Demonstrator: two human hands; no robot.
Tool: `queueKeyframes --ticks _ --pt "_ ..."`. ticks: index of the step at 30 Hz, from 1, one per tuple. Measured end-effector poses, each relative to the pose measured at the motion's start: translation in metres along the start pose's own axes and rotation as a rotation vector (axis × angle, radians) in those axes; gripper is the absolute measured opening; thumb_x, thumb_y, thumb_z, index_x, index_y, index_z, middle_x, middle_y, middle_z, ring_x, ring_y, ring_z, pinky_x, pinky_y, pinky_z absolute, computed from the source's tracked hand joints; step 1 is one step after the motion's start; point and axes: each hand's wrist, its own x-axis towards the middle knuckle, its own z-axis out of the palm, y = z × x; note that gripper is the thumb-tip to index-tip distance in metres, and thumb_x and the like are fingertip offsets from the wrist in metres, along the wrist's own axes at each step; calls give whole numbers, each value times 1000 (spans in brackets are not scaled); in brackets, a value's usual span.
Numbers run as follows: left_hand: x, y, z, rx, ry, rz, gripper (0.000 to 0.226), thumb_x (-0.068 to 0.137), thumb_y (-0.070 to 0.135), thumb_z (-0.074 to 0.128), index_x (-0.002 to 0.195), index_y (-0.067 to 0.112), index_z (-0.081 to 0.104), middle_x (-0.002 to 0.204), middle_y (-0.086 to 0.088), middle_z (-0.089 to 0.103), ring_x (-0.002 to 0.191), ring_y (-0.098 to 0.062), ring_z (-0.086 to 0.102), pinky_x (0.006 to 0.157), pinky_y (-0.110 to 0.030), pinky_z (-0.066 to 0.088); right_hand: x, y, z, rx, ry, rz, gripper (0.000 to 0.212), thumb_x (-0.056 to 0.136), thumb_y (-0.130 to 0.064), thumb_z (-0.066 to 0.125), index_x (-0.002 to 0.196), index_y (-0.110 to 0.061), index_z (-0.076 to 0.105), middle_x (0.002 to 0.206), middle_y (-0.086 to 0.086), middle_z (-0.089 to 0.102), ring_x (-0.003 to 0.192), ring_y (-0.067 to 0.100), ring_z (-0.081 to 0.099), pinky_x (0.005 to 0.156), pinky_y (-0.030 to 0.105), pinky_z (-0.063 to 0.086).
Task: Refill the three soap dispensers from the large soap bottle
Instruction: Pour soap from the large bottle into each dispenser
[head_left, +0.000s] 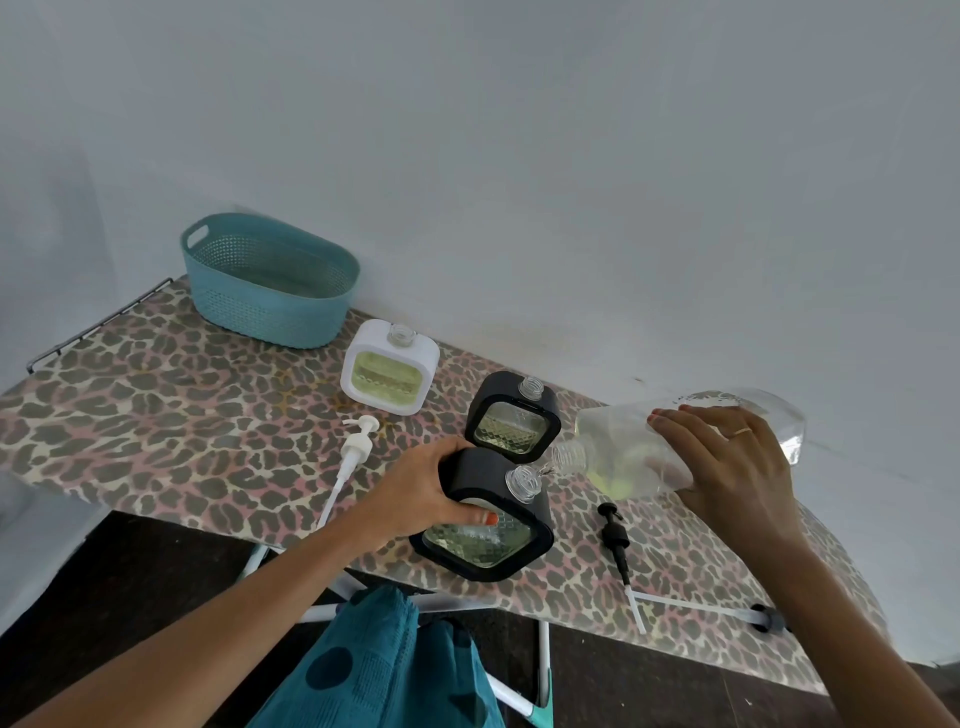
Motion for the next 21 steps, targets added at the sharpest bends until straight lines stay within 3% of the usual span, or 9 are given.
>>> queueKeyframes --ticks 12,15,18,21 --pt "-1 -1 0 1 15 4 50 53 28 87 88 39 54 84 15 65 78 8 61 67 -6 46 6 -3 -3 8 8 -18 35 58 -8 85 89 -5 72 88 4 73 80 28 69 71 39 51" --pt "-1 -1 0 5 11 2 50 53 29 87 89 39 54 85 14 65 78 6 61 68 -8 47 6 -3 -2 7 27 -29 25 67 -9 81 90 -5 72 89 4 73 81 28 69 71 39 51" --pt "-1 -1 0 18 9 -1 52 53 31 87 92 38 54 88 13 66 81 1 63 75 -17 51 7 -2 -2 5 36 -44 18 77 -14 62 91 -6 71 89 4 73 82 28 69 72 38 50" --pt "-2 0 1 13 5 0 52 53 31 87 94 36 55 88 12 66 82 -1 63 77 -19 52 7 -2 -3 1 32 -49 19 75 -14 65 91 -6 71 90 3 73 82 28 69 72 38 50"
